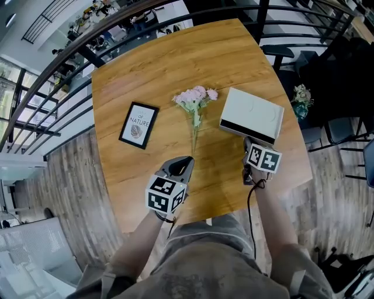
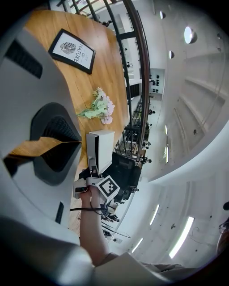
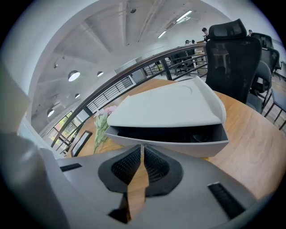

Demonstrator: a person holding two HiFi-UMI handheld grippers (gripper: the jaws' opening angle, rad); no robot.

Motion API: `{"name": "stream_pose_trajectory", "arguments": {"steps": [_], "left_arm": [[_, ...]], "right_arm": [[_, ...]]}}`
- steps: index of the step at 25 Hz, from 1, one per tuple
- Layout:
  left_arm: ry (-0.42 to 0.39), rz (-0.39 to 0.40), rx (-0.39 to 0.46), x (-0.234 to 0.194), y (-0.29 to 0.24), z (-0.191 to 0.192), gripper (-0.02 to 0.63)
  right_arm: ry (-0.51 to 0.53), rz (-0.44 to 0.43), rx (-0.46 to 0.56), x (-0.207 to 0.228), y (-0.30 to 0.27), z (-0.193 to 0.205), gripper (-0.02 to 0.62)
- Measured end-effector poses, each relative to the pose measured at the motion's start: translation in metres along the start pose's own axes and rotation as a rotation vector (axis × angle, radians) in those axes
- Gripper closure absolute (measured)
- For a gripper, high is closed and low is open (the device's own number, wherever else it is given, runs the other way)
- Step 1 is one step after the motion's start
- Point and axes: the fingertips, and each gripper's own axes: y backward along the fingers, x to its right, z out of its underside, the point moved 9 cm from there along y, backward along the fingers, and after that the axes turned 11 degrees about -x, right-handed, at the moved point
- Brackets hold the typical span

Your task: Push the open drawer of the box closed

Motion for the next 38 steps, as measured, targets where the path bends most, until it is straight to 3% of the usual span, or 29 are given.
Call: {"name": "stream_pose_trajectory", "arguments": {"steps": [13, 18, 26, 35, 38], "left_arm": [[0.014, -0.023, 0.011, 0.004, 0.014, -0.017, 0.584], [-0.023, -0.011, 0.058, 0.010, 0.020, -0.033, 0.584], [-0.183, -0.039, 0.197, 0.025, 0.075, -0.073, 0.584], [-0.271, -0.075, 0.432, 0.034, 0.168, -0.112, 0.584], [-0.304, -0.081, 0.505, 0.040, 0.198, -0.120, 0.584]], "right_arm": [[0.036, 0.047, 0.051, 0.020, 0.005, -0.018, 0.548], [0.040, -0.005, 0.082, 0.020, 0.031, -0.016, 0.548], [0.358, -0.095, 0.321, -0.068, 0.154, -0.036, 0.549], [0.602, -0.259, 0.530, -0.160, 0.274, -0.041, 0.551], [0.632, -0.315, 0.592, -0.183, 0.309, -0.036, 0.551]]}}
